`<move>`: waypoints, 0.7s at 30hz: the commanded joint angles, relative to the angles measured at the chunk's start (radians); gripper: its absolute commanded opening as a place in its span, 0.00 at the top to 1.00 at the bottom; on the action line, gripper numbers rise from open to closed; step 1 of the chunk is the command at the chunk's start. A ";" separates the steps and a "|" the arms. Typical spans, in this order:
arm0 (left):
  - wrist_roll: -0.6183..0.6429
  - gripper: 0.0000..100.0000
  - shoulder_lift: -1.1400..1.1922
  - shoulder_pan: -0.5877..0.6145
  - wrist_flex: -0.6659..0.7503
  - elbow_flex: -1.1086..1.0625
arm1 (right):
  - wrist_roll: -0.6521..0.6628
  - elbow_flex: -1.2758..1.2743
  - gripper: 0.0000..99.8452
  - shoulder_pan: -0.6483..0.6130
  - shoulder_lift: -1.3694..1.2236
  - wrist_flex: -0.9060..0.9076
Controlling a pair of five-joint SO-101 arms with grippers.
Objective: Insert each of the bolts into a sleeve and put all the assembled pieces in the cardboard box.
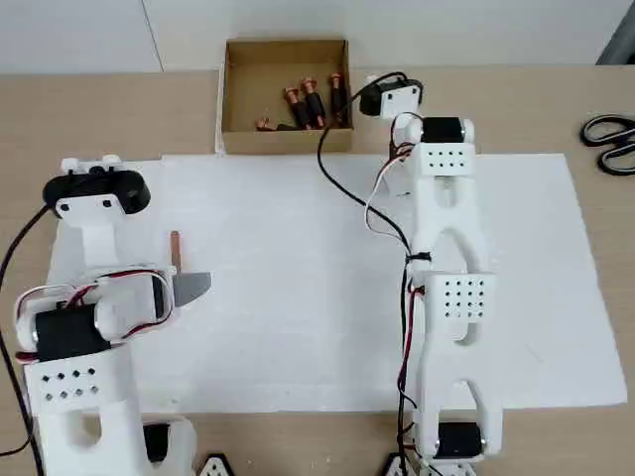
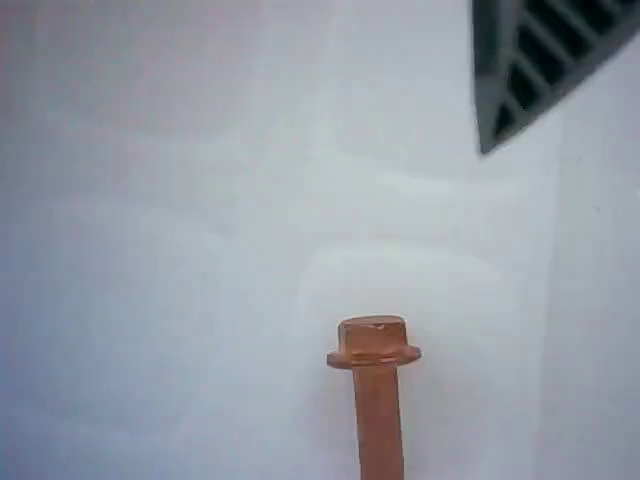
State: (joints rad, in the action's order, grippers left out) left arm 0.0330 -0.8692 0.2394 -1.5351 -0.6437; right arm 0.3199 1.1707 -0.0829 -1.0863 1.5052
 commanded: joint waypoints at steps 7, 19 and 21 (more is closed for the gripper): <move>-0.009 0.65 -0.014 0.003 0.009 0.002 | 0.015 0.037 0.94 0.015 0.007 0.018; -0.009 0.65 -0.014 0.002 0.009 0.002 | 0.043 0.209 0.94 0.021 0.016 0.188; -0.009 0.65 -0.014 0.002 0.009 0.002 | 0.034 0.189 0.94 0.018 0.044 0.193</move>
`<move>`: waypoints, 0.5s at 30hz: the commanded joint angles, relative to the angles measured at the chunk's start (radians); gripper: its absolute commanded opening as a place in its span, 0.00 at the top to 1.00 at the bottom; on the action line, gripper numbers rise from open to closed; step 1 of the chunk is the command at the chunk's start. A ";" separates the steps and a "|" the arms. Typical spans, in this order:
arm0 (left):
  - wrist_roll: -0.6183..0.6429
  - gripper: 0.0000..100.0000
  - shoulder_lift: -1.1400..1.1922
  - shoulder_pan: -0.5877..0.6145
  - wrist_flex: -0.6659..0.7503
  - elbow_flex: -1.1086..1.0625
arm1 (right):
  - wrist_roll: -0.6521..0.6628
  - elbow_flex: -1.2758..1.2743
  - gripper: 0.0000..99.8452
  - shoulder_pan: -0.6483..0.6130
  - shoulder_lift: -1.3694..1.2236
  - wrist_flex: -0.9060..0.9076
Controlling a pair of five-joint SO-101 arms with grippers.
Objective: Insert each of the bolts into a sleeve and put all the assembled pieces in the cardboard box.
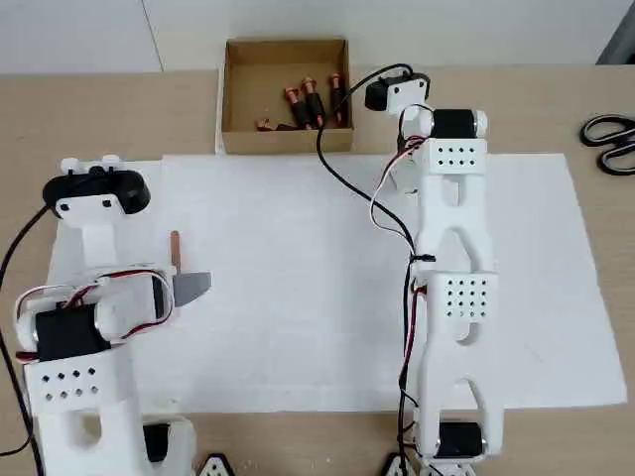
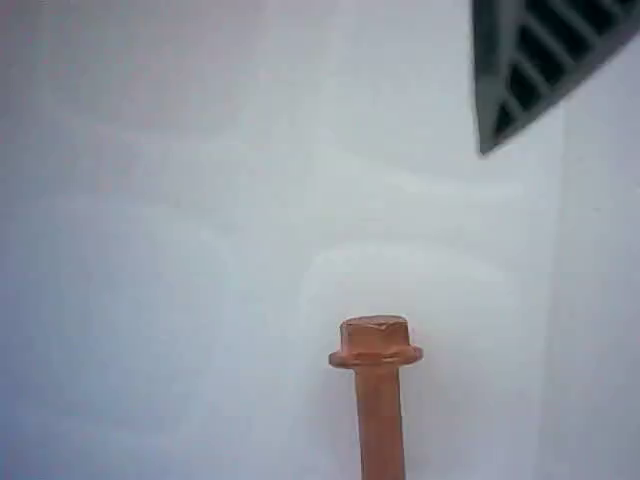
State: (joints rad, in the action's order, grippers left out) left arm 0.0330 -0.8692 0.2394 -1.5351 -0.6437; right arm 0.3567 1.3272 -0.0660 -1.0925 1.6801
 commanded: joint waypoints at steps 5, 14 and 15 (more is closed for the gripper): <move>-0.009 0.65 -0.014 0.002 0.009 0.002 | -0.029 -0.144 0.94 -0.008 0.182 0.016; -0.011 0.65 -0.014 0.000 0.009 0.002 | -0.066 -0.476 0.94 -0.077 0.533 0.015; -0.011 0.65 -0.014 0.000 0.009 0.002 | -0.066 -0.511 0.94 -0.088 0.573 0.015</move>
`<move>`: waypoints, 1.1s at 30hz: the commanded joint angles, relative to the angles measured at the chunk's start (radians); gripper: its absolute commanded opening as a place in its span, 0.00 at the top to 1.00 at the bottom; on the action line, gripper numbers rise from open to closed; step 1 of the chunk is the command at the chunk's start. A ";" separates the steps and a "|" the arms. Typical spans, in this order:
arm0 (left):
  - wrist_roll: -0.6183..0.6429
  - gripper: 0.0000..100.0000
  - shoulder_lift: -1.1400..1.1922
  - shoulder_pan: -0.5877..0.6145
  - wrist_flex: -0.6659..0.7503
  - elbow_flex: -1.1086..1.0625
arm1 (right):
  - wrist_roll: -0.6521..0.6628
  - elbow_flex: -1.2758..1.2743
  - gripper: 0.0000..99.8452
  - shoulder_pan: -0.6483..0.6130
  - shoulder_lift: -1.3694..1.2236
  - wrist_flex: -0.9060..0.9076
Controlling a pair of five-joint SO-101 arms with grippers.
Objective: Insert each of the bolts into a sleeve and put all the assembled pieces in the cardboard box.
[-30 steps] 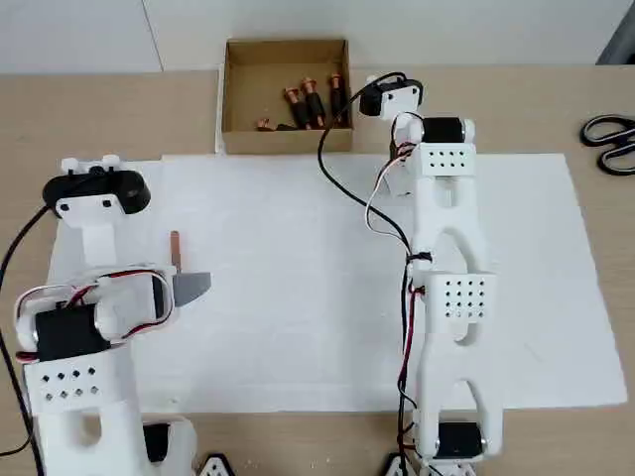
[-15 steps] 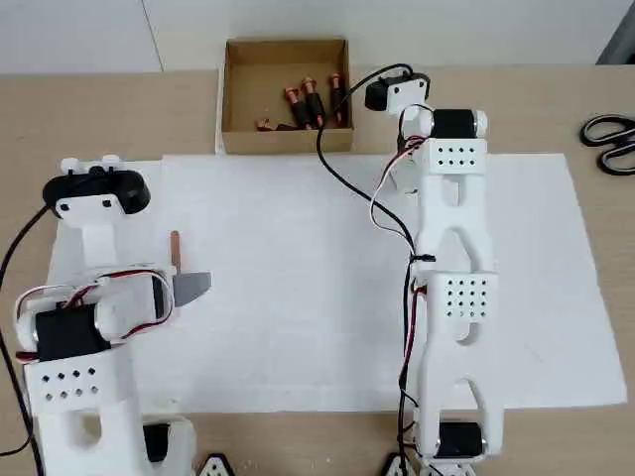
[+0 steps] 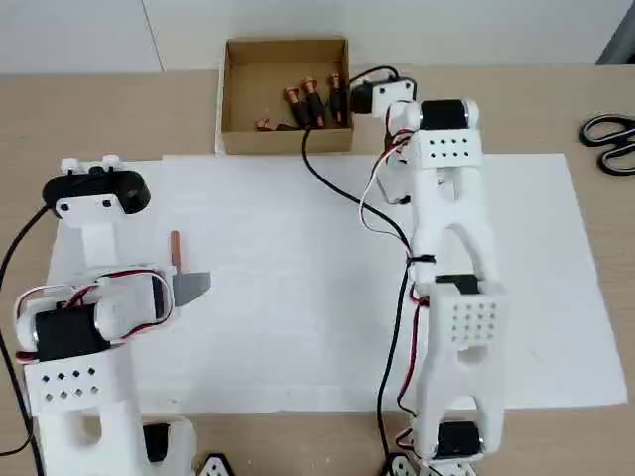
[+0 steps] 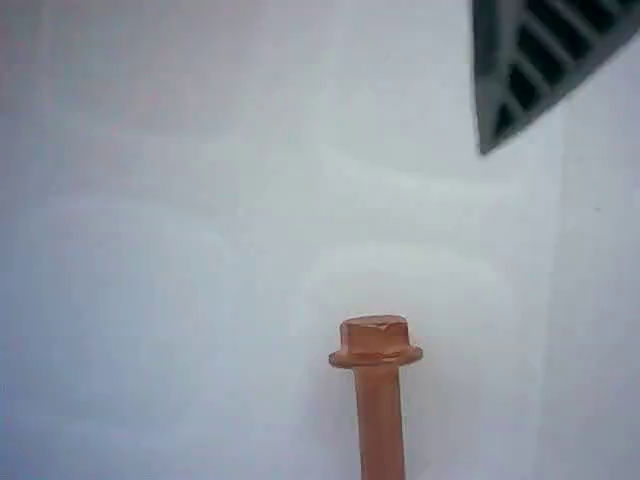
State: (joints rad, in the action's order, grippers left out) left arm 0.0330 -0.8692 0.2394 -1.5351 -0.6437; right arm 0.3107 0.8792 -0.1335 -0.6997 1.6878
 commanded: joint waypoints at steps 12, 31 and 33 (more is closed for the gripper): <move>-0.011 0.65 -0.015 0.000 0.009 0.002 | -0.037 -0.476 0.94 -0.051 0.280 -0.156; -0.011 0.65 -0.015 0.006 0.009 0.002 | -0.035 -0.497 0.83 -0.104 0.209 -0.134; -0.011 0.65 -0.015 0.006 0.009 0.002 | -0.035 -0.497 0.83 -0.104 0.203 -0.134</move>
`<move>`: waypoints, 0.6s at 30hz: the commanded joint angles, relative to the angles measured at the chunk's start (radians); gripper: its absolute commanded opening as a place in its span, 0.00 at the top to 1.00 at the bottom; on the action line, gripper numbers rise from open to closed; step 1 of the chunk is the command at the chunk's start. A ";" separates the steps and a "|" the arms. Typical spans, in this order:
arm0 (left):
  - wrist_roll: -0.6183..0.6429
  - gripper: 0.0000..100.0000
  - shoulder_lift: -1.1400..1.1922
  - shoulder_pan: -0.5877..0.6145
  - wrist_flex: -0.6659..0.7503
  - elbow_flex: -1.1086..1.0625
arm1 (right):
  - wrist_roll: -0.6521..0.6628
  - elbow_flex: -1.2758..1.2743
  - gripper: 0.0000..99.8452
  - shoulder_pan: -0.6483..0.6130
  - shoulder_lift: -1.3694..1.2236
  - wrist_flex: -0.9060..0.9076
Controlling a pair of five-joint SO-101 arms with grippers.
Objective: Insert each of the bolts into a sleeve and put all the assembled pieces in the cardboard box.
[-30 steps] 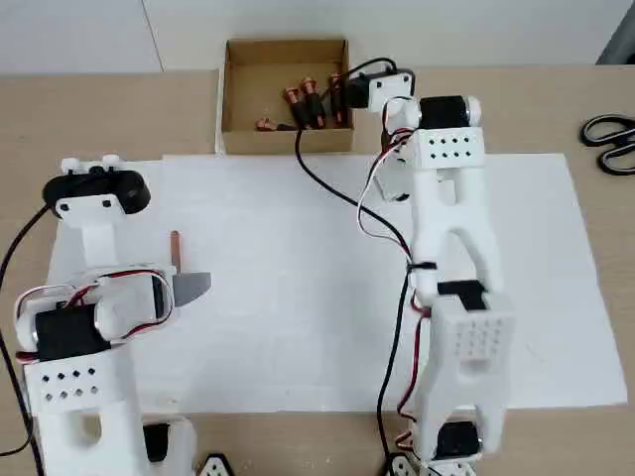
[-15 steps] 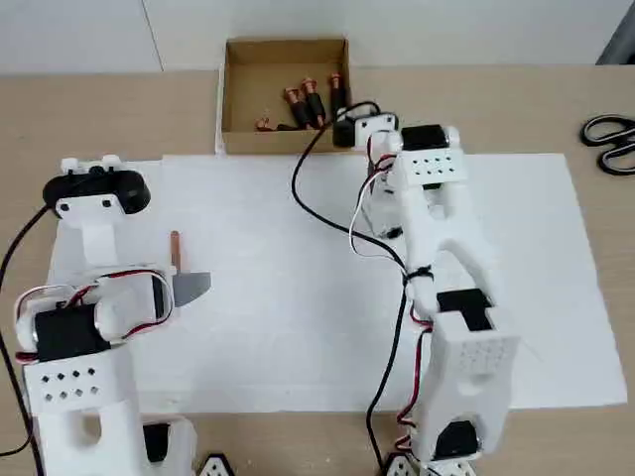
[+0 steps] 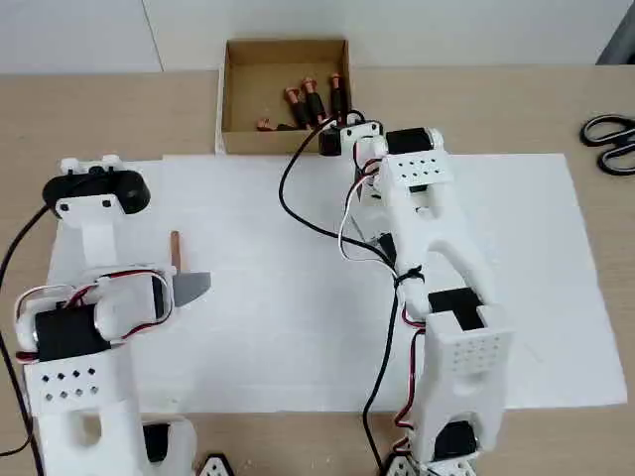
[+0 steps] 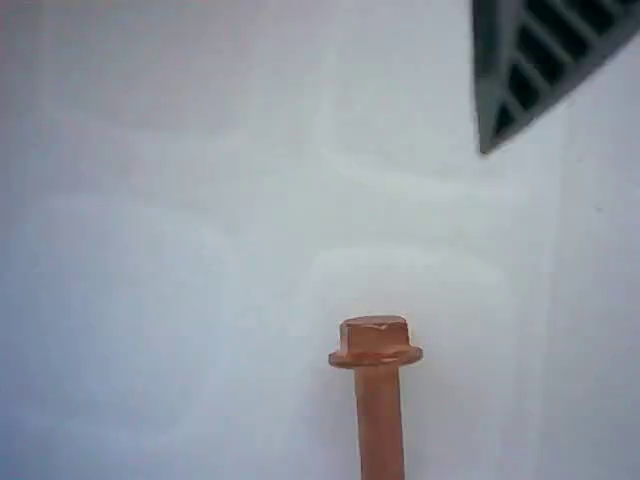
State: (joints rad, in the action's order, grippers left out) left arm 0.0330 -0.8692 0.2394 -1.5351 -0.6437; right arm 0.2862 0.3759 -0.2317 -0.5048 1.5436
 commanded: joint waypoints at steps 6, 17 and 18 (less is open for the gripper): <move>-0.011 0.65 -0.015 0.006 0.009 0.002 | -0.011 0.003 0.83 0.002 0.007 0.015; -0.011 0.65 -0.015 0.006 0.009 0.002 | -0.011 0.002 0.83 0.028 -0.091 0.019; -0.011 0.65 -0.015 0.006 0.009 0.002 | -0.011 0.002 0.83 0.031 -0.096 0.019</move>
State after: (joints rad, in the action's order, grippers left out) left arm 0.0330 -0.8692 0.2394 -1.5351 -0.6437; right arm 0.2862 0.3744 -0.2133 -0.5999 1.5482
